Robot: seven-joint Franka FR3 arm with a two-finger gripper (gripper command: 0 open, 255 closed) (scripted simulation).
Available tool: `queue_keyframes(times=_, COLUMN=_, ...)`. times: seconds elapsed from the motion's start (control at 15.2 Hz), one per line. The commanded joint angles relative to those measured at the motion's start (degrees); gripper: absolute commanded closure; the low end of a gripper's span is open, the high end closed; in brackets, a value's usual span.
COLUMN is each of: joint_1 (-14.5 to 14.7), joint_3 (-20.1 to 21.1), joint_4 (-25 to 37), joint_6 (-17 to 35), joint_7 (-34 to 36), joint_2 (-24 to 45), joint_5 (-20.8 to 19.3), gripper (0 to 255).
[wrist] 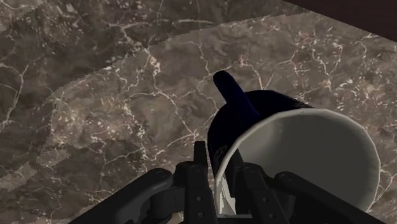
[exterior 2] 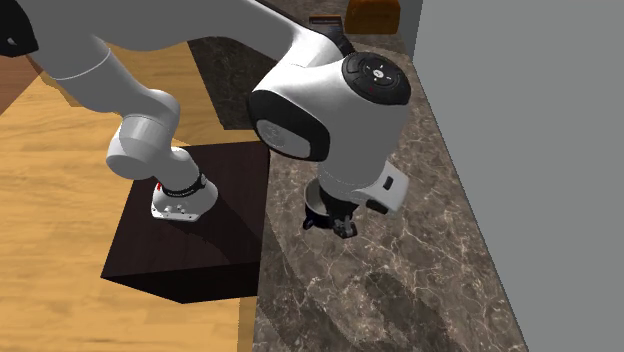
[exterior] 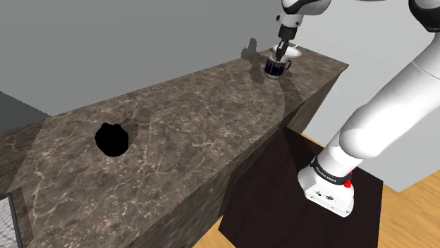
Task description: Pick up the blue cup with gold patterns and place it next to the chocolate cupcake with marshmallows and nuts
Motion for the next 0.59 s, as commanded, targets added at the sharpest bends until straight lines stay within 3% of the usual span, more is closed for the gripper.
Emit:
queue_keyframes(times=0.0, joint_1=0.0, joint_3=0.03, joint_4=1.32, joint_6=-1.5, joint_7=-0.02, joint_2=-0.18, joint_5=-0.04, gripper=255)
queue_keyframes(times=0.53, joint_1=0.67, joint_3=1.15, joint_4=4.36, joint_6=-6.17, joint_7=1.7, joint_2=-1.89, joint_5=-0.43, gripper=255)
